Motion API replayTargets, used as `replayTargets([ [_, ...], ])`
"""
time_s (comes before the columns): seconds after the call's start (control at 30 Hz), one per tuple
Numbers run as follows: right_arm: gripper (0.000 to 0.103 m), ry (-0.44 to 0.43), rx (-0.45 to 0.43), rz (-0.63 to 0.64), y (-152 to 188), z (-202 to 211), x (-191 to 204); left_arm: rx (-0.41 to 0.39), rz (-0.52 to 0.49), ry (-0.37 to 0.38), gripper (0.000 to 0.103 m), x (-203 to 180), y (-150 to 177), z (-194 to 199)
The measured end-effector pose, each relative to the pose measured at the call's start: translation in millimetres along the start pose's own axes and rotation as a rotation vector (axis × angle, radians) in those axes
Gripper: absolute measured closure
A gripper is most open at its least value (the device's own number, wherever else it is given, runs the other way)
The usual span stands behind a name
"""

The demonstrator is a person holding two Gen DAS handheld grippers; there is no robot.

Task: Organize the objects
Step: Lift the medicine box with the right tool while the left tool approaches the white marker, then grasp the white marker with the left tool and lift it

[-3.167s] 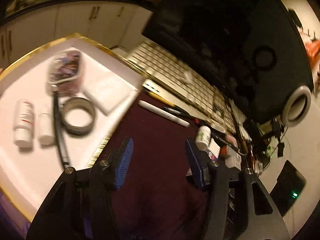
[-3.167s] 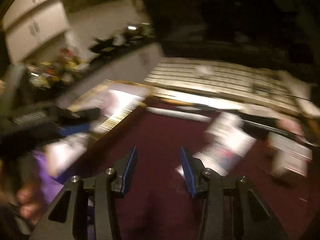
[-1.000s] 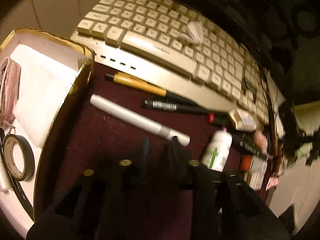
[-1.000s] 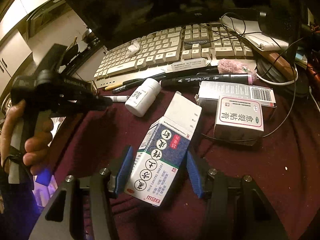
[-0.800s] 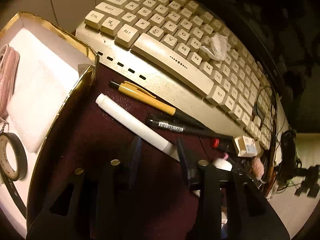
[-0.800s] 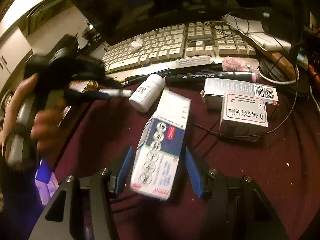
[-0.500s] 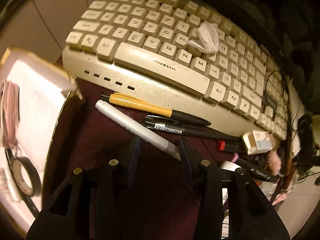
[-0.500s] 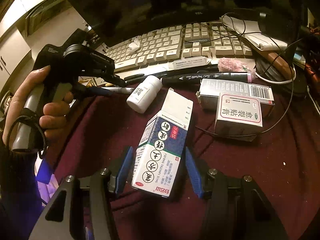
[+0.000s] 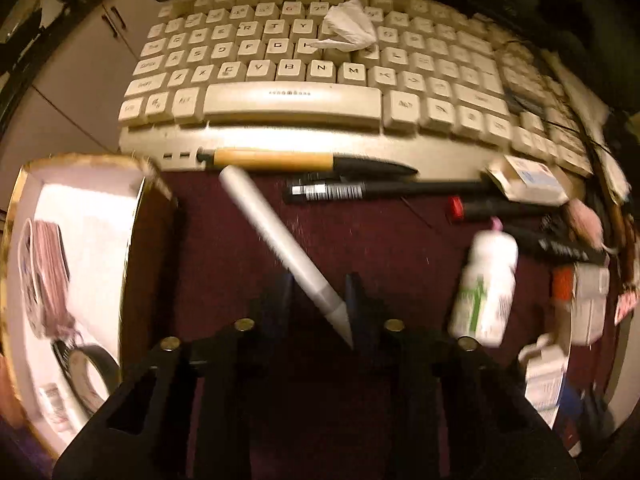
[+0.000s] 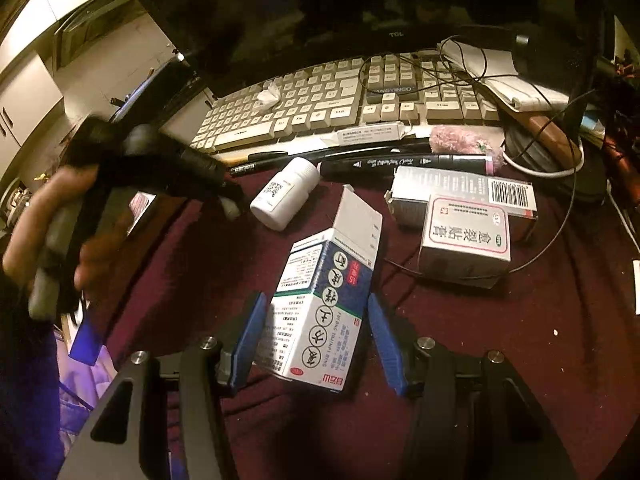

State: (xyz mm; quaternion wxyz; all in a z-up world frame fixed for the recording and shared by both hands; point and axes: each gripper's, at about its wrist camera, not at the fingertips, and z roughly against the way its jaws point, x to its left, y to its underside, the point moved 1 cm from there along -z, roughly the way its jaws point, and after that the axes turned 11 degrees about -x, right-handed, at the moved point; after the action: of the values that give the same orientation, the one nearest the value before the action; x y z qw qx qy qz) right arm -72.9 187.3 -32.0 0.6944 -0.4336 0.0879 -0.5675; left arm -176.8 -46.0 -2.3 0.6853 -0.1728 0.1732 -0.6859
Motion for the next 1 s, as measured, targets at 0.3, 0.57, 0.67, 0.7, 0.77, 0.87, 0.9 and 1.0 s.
replayTargets([
  [0.3,0.05,0.019,0.012,0.044,-0.8,-7.4,-1.4,-0.106,0.133,0.16,0.09,48.3,80.3,41.7],
  [0.57,0.05,0.02,-0.012,0.093,-7.5,-4.9,6.1,-0.133,0.13,0.128,0.073,22.9,66.6,39.8],
  [0.67,0.05,0.036,-0.03,0.127,-7.6,-4.2,10.7,-0.118,0.124,0.083,0.073,15.7,54.0,26.5],
  [0.7,0.05,0.043,-0.03,0.143,-7.6,-5.7,12.5,-0.115,0.132,0.075,0.073,15.2,52.1,22.5],
  [0.77,0.05,0.057,-0.024,0.178,-8.1,-9.1,16.2,-0.147,0.146,0.068,0.073,15.9,50.5,20.2],
  [0.87,0.07,0.092,-0.02,0.235,-9.3,-10.3,22.0,-0.182,0.181,0.043,0.087,22.6,52.8,19.8],
  [0.9,0.07,0.099,-0.015,0.247,-9.2,-10.5,23.0,-0.192,0.173,0.028,0.091,24.1,54.4,20.2],
  [1.0,0.07,0.103,-0.013,0.247,-7.4,-8.5,22.8,-0.213,0.177,0.019,0.091,30.3,64.9,25.3],
])
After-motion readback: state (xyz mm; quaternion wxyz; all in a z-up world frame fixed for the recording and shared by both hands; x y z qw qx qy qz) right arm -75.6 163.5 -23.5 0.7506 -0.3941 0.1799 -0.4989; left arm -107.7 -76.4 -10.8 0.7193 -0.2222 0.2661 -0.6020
